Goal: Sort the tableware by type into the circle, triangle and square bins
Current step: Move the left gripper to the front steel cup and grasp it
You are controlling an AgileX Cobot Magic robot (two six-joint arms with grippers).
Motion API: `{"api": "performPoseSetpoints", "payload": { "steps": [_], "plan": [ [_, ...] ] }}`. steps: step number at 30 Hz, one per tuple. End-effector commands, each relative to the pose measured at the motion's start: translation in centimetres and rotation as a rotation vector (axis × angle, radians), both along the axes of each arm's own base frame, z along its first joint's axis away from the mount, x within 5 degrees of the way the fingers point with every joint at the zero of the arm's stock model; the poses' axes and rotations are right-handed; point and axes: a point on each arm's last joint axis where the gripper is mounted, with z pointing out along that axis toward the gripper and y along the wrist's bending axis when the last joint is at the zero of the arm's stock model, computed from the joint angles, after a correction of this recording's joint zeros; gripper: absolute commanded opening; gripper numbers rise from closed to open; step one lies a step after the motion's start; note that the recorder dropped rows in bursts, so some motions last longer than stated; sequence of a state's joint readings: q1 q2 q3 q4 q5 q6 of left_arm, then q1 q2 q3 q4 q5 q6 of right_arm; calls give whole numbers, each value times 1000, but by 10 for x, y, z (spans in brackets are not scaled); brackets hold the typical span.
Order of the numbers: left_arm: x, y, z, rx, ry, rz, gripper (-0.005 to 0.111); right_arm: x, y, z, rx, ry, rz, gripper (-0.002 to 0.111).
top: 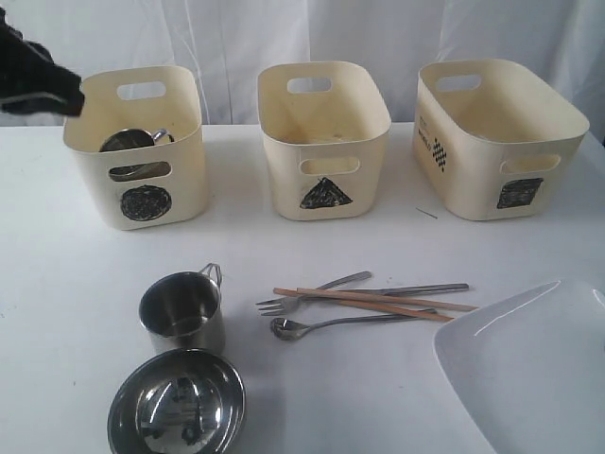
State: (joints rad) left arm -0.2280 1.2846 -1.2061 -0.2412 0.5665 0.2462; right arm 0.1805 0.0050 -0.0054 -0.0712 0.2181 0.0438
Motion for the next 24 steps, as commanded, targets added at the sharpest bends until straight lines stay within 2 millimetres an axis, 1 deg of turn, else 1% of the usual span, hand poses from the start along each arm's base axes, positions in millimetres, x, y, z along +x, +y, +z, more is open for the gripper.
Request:
{"api": "performPoseSetpoints", "payload": {
  "steps": [1, 4, 7, 9, 14, 18, 24],
  "plan": [
    [-27, -18, -42, 9, 105, -84, 36, 0, -1, -2, -2, 1, -13, 0],
    [-30, -27, -68, -2, 170, -96, 44, 0, -1, -2, -2, 1, -13, 0],
    [-29, -32, -85, -15, 194, -86, 55, 0, -1, -2, -2, 1, -13, 0],
    [-27, -33, -94, -20, 206, -75, 59, 0, -1, -2, -2, 1, -13, 0],
    [-19, -37, -109, -9, 249, -67, 61, 0, -1, -2, -2, 1, -13, 0],
    [-14, -45, -124, 12, 280, -88, 61, 0, -1, -2, -2, 1, -13, 0],
    [-8, -51, -145, 37, 350, -93, 61, 0, -1, -2, -2, 1, -13, 0]
  ]
}}
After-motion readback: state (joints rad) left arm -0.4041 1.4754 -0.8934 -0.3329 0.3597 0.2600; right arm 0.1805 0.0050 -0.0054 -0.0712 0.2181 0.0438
